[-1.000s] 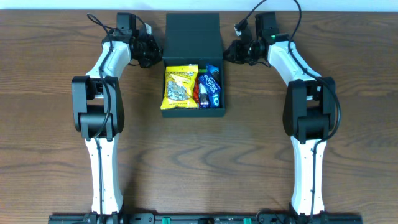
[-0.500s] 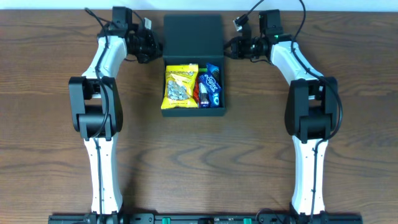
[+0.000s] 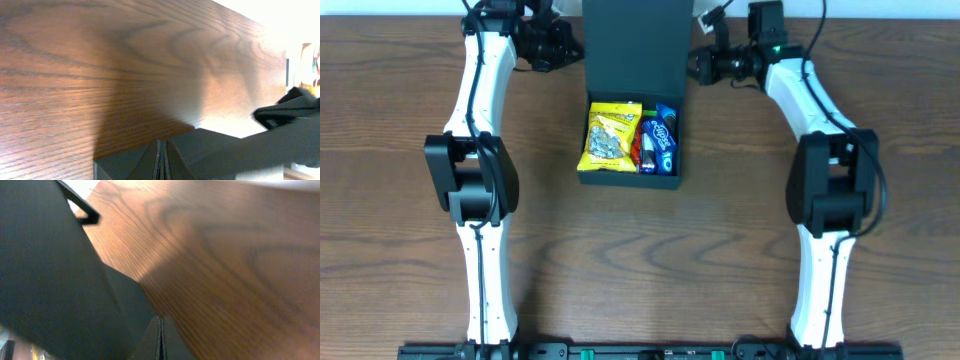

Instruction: Pack container

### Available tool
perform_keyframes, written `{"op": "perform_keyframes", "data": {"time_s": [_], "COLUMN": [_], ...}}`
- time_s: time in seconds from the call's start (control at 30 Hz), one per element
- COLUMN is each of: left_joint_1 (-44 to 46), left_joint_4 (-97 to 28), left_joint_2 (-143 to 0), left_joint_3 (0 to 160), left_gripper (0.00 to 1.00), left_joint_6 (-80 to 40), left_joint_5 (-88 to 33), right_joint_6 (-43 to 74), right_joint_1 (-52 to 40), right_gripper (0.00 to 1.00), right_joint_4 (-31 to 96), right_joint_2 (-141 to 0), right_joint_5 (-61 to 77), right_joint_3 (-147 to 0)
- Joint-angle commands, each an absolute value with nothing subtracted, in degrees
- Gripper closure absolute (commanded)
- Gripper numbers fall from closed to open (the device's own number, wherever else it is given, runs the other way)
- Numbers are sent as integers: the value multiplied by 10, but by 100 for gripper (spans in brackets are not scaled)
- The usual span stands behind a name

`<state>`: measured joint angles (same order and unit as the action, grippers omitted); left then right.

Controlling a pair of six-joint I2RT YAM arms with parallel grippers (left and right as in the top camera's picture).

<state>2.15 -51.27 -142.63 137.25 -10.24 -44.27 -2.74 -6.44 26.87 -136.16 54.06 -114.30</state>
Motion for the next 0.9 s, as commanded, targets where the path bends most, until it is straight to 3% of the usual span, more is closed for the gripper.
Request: {"op": "perform_keyframes", "data": {"time_s": [0.0,0.2,0.5,0.7,0.87], "left_joint_1": [41,45,45,45,45], "left_joint_4": [-541,-734,-869,-922,-956], "left_joint_2": [-1427,-1418,-1348,-1305,-1302], "left_joint_3": [1418,1540,1558,1558,1556], "left_gripper": [94,94,94,94,94], "left_joint_6": [-57,49,105,96,85], "left_joint_5": [-451,-415,-322,-240,-220], "right_joint_6": [-79,-171,-245,-99,-46], "right_joint_1": [-68,-73,-99,-105,-101], "right_gripper": [99,99,99,99,99], "right_joint_4": [283,434,626,653,687], "right_joint_2": [-1294,-1229,-1187,-1162,-1162], "right_joint_5": [575,559,467,289,218], "right_joint_3": [-1164,-1164,-1164,-1164,-1153]}}
